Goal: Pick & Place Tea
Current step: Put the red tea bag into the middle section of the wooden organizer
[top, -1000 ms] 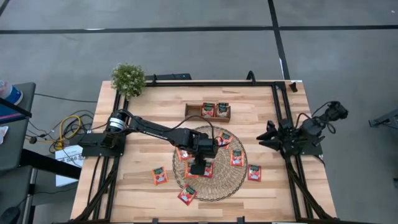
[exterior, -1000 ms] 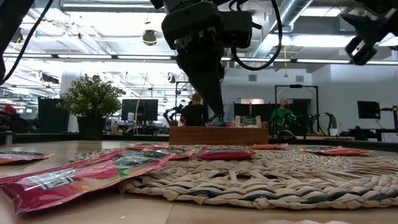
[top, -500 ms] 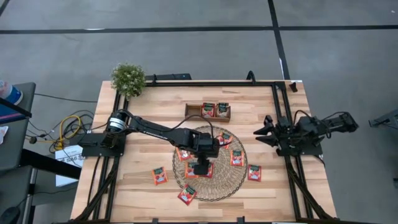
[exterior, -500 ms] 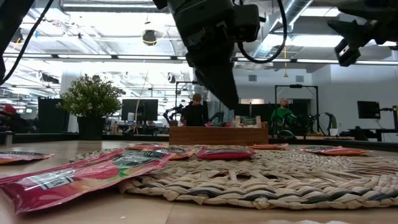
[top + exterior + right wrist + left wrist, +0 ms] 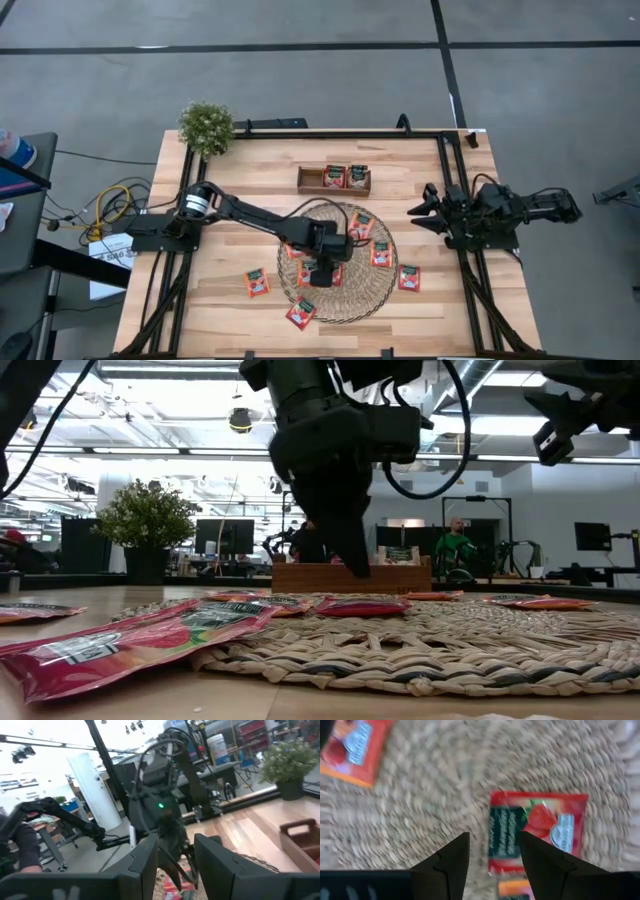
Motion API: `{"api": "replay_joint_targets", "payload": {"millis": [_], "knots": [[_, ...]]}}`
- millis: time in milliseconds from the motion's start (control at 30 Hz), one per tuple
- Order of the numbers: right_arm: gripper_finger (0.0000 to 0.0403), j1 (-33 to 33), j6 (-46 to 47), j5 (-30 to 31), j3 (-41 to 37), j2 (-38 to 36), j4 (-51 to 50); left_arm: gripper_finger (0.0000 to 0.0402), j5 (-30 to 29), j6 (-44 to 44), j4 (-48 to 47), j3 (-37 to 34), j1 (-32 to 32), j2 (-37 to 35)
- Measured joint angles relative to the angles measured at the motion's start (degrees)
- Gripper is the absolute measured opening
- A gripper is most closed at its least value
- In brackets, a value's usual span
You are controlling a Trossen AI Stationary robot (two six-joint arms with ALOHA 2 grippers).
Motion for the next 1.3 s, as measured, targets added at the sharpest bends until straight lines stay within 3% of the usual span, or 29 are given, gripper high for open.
{"api": "replay_joint_targets", "payload": {"millis": [767,1033,1300], "knots": [[0.0121,-0.4,-1.1,-0.1,0.0,0.3,-0.4,0.0161,-2.5,2.0,-0.7,0.2,-0.3,3.1],[0.0121,-0.3,-1.1,-0.1,0.0,0.3,-1.6,0.0118,-3.6,3.0,-0.9,0.3,-0.6,3.8],[0.0121,-0.3,-1.1,-0.1,0.0,0.3,-2.0,0.0037,-4.6,3.2,-0.6,0.1,-0.6,3.7]]}}
